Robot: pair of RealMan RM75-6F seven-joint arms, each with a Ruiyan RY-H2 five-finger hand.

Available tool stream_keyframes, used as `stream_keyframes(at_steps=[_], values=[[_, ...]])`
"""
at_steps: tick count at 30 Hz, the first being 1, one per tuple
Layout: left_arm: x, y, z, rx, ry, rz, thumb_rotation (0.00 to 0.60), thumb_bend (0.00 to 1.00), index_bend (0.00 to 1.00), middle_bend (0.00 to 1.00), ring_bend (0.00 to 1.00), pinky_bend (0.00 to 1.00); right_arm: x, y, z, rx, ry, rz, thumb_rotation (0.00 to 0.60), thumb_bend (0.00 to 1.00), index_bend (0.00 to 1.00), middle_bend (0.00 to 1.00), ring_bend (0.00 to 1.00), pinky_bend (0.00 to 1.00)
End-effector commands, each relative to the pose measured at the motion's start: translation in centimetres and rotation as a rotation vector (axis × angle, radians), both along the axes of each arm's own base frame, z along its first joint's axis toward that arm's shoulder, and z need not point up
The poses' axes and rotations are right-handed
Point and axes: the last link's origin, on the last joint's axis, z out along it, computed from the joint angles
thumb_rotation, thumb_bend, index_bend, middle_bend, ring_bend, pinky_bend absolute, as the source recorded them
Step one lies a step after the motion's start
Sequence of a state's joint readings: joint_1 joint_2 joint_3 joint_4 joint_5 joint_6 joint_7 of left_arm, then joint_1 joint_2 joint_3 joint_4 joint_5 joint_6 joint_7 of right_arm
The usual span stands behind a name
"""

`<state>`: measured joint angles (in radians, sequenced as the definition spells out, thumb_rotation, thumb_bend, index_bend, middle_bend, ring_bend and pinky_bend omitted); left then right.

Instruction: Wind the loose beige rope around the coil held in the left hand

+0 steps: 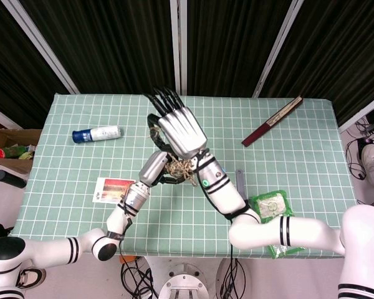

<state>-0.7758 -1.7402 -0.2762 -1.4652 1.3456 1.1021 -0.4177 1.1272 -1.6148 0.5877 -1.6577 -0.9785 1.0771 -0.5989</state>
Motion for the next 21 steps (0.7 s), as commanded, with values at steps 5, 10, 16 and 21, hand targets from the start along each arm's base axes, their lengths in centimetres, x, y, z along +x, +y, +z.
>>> stream_keyframes(at_steps=[5, 10, 16, 21], values=[[-0.4, -0.8, 0.7, -0.131, -0.082, -0.041, 0.600, 0.46, 0.77, 0.77, 0.71, 0.83, 0.0, -2.5, -0.2, -0.040, -0.021, -0.108, 0.600, 0.52, 1.00, 0.13, 0.00, 0.00], [-1.0, -0.9, 1.8, -0.205, -0.209, -0.082, 0.600, 0.46, 0.77, 0.77, 0.71, 0.83, -3.1, -3.9, 0.3, -0.011, -0.044, -0.199, 0.600, 0.52, 1.00, 0.13, 0.00, 0.00], [-1.1, -1.3, 3.2, -0.347, -0.437, -0.128, 0.600, 0.46, 0.78, 0.78, 0.71, 0.83, -6.3, -4.1, 0.2, 0.017, -0.056, -0.242, 0.600, 0.52, 1.00, 0.13, 0.00, 0.00], [-1.4, -0.5, 4.3, -0.367, -0.526, -0.133, 0.600, 0.46, 0.78, 0.78, 0.71, 0.84, -8.3, -4.0, 0.6, 0.017, -0.083, -0.254, 0.600, 0.52, 1.00, 0.13, 0.00, 0.00]])
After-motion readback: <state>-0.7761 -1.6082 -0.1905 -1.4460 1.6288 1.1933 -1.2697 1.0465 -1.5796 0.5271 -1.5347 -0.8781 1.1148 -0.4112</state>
